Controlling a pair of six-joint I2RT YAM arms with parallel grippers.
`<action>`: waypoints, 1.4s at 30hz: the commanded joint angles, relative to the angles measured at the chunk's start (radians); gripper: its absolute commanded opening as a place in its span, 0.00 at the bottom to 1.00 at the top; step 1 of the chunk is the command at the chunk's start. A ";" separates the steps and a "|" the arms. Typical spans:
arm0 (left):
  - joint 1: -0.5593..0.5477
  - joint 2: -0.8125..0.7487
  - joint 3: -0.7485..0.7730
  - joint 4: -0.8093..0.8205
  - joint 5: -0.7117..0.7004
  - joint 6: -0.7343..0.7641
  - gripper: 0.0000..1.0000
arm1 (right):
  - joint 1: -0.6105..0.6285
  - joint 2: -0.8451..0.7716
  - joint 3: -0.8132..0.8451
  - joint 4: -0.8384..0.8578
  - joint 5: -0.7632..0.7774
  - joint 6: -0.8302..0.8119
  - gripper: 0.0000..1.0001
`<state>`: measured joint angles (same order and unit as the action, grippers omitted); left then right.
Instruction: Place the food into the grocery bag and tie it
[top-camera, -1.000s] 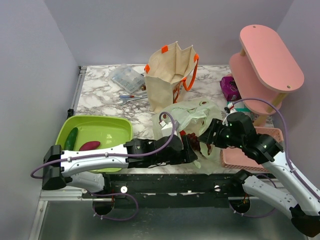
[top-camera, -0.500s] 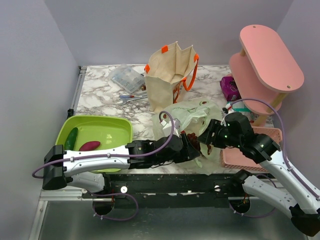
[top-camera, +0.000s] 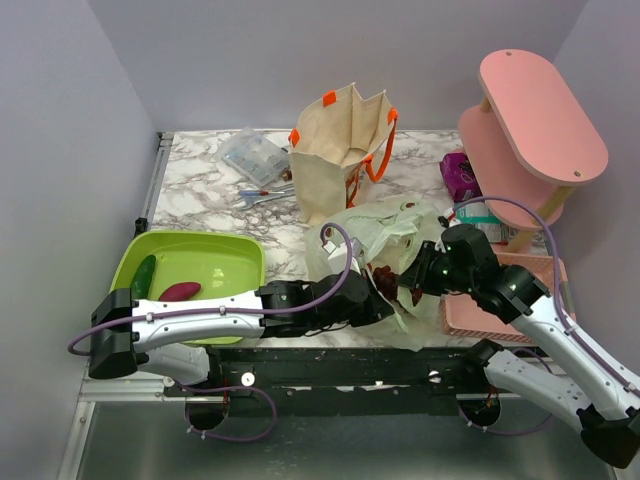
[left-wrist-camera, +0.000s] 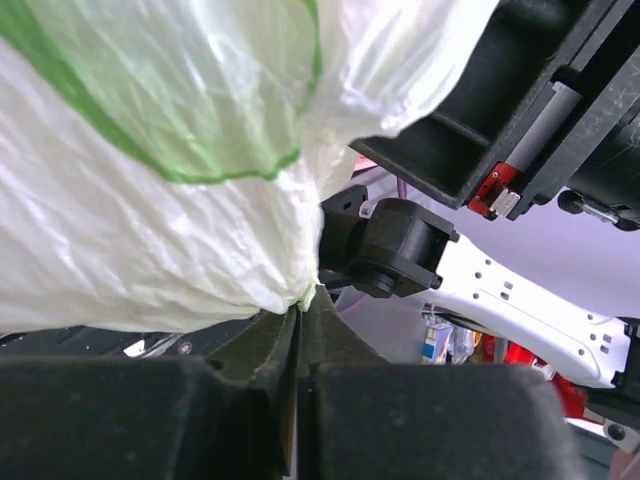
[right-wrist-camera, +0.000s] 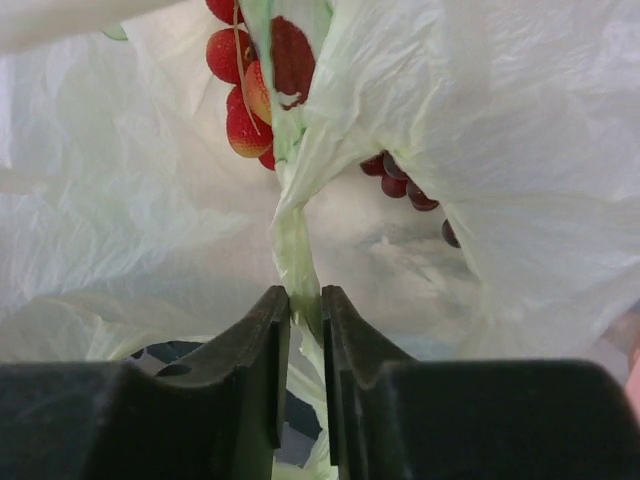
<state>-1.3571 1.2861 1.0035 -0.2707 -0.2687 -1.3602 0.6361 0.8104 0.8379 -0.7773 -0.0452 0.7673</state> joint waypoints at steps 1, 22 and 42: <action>-0.005 -0.017 -0.021 0.014 -0.003 0.003 0.00 | 0.004 0.004 -0.004 0.032 -0.010 0.002 0.18; 0.321 -0.383 -0.119 -0.141 0.135 0.262 0.00 | 0.004 0.006 0.195 0.116 -0.215 0.070 0.01; 0.818 -0.126 0.409 -0.463 0.558 0.749 0.00 | 0.004 0.037 0.204 0.335 -0.432 0.218 0.01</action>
<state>-0.5617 1.1244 1.3193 -0.6052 0.1940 -0.7223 0.6361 0.8459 1.0283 -0.5350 -0.3595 0.9390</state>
